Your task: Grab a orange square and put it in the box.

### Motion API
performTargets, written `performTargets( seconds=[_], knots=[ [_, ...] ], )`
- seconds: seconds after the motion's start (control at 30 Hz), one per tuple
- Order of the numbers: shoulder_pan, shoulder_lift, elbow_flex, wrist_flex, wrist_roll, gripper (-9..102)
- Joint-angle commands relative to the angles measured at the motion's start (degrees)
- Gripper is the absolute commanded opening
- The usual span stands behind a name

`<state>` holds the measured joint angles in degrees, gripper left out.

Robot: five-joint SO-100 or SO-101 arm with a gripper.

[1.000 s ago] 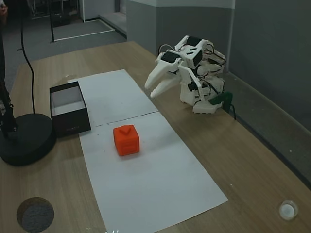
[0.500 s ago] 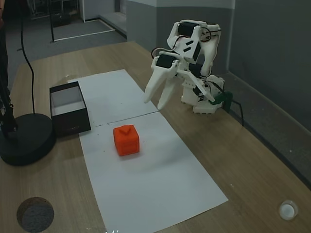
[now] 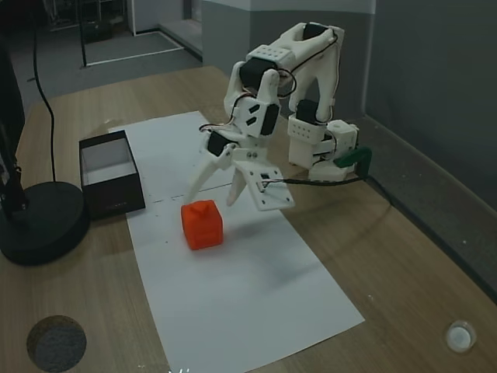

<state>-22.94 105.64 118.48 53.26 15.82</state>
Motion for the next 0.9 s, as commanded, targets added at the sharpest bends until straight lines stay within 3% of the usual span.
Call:
performTargets(
  seconds=[0.0, 0.5, 0.7, 0.87],
  knots=[
    [1.5, -0.8, -5.1, -1.0, 0.2, 35],
    [1.1, -8.0, -7.0, -1.8, -0.3, 34],
    [1.1, -10.1, -9.4, -1.8, -1.6, 17],
    [1.7, -9.9, -9.9, -1.8, -3.6, 14]
  ],
)
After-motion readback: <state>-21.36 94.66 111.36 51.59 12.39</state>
